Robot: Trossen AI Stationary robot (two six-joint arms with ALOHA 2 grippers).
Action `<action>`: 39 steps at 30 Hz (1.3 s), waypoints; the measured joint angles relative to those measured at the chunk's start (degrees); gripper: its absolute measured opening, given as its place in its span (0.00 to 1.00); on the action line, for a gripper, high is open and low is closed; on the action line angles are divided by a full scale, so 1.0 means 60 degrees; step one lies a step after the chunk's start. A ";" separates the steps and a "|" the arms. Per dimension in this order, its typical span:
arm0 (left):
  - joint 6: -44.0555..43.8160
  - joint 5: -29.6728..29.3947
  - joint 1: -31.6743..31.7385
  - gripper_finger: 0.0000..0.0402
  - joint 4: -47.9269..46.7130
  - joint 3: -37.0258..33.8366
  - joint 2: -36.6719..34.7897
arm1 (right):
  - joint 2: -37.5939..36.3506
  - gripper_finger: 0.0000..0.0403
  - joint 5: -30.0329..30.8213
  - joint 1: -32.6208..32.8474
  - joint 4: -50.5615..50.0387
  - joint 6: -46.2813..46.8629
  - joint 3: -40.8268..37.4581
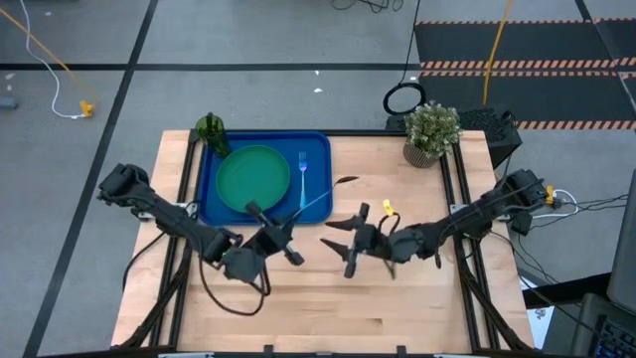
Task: Pick and place plate/cup/fork/spoon on tray
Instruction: Put the blue spoon on the blue serving tray to the right of the blue fork
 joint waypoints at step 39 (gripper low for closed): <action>1.0514 0.0868 -0.0798 0.01 0.5103 0.0000 -0.0617 | 0.1942 0.47 -0.3120 -0.2023 0.7286 0.3442 0.0840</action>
